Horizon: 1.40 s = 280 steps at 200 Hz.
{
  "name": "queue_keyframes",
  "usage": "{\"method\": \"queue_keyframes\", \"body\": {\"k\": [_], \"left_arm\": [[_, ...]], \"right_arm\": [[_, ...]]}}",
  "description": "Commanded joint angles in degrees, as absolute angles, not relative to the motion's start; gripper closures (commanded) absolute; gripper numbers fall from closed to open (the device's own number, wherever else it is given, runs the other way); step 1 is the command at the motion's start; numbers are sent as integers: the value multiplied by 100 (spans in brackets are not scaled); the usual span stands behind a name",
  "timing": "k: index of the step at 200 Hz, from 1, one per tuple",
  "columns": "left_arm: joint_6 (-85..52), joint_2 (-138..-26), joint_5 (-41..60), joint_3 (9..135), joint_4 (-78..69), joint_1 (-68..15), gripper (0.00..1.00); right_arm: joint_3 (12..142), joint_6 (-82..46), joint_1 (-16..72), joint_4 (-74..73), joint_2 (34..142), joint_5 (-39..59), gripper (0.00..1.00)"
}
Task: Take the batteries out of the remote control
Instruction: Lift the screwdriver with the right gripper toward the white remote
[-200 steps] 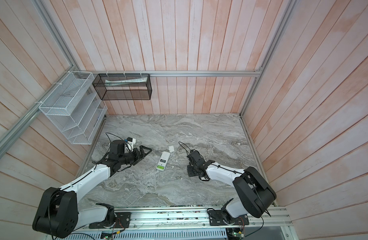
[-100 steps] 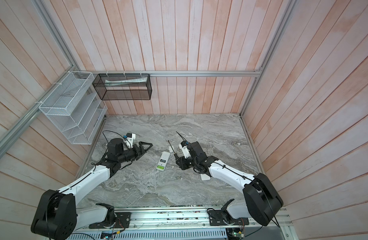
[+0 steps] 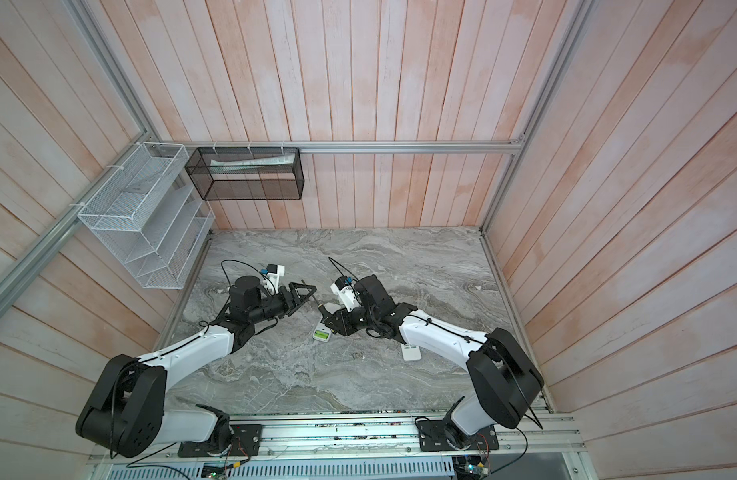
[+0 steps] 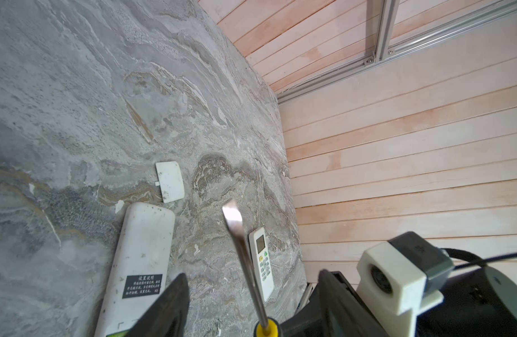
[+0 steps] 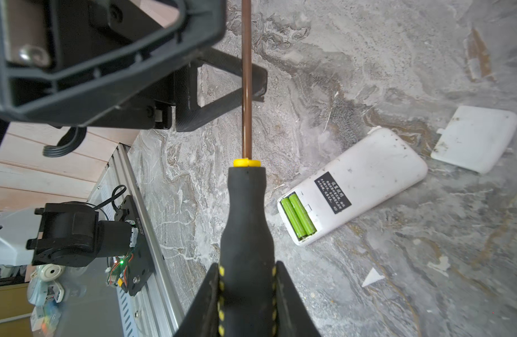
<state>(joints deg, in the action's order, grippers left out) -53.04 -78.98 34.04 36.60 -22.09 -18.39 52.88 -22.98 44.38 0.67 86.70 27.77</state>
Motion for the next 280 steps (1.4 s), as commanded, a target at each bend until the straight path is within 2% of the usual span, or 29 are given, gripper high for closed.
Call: {"method": "queue_keyframes", "body": {"k": [1, 21, 54, 89, 130, 155, 170, 218, 280], "left_arm": [[-5399, -8020, 3309, 3751, -2623, -1846, 39], [-5497, -8107, 3355, 3781, -2738, -1850, 55], [-5524, -8139, 3344, 3760, -2710, -1863, 73], [-5511, -8065, 3231, 3692, -2516, -1863, 100], [-5624, -7966, 3079, 3720, -2141, -1863, 100], [-5715, -7902, 2901, 3794, -1729, -1868, 100], [-5792, -7876, 2790, 3847, -1488, -1864, 100], [-6198, -7890, 2485, 3895, -1031, -1854, 100], [-6925, -7820, 2317, 3840, -1019, -1819, 100]], "right_arm": [[5474, -2410, 4490, -210, 8747, 3100, 95], [5518, -2422, 4491, -229, 8818, 3192, 95], [5584, -2417, 4495, -289, 8938, 3343, 95], [5648, -2419, 4490, -321, 9050, 3373, 92], [5749, -2278, 4500, -247, 9185, 3284, 84], [5776, -1978, 4518, -204, 9156, 3167, 66], [5836, -1709, 4570, -56, 9117, 2988, 59], [5807, -879, 4700, 267, 8817, 2159, 54], [4910, 599, 5224, -421, 7965, 288, 47]]}}
